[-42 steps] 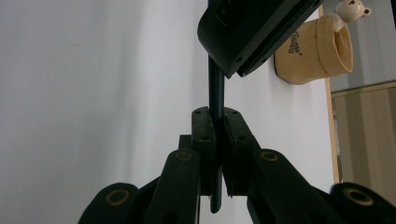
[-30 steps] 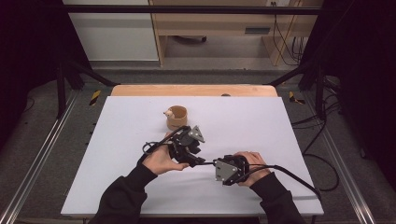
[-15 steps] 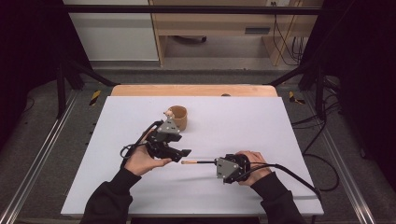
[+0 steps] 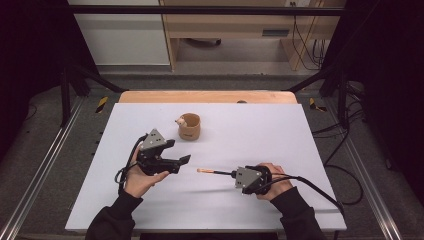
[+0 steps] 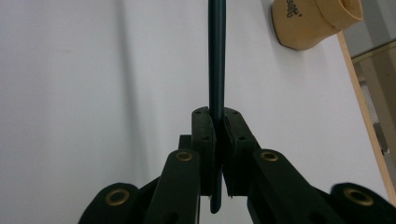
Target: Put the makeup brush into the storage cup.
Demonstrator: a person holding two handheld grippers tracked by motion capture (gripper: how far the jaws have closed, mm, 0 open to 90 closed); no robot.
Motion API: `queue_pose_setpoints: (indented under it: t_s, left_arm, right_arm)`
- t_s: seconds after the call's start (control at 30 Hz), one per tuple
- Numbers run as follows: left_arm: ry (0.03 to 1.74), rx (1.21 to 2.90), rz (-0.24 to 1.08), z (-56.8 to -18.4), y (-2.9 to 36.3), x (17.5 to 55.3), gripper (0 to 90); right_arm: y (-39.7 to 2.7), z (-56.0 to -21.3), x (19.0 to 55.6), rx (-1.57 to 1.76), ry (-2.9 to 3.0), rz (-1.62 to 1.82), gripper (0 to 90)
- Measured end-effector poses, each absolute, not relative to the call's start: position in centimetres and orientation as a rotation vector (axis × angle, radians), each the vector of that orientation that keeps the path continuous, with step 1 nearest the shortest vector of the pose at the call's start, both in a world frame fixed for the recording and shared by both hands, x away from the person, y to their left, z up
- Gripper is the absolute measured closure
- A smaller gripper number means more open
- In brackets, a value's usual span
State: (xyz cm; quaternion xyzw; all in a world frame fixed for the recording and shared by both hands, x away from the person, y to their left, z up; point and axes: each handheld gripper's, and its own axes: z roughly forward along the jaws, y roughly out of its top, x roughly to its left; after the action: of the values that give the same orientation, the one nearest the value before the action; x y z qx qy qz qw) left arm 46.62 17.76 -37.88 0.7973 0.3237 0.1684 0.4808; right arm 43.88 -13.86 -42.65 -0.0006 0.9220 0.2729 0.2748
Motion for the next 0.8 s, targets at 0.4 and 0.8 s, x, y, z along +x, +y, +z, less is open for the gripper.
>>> queue_pose_setpoints:
  t_s: [0.4, 0.8]
  left_arm:
    - [0.849, 1.803, 0.438, -39.4, 19.3, 45.6, 20.4]
    - [0.867, 1.762, 0.451, -40.3, 19.0, 45.1, 20.4]
  right_arm:
    - [-14.9, -42.7, 43.9, 0.191, 2.478, 0.866, 84.9]
    - [-15.2, -42.6, 44.1, 0.341, 2.469, 0.996, 84.9]
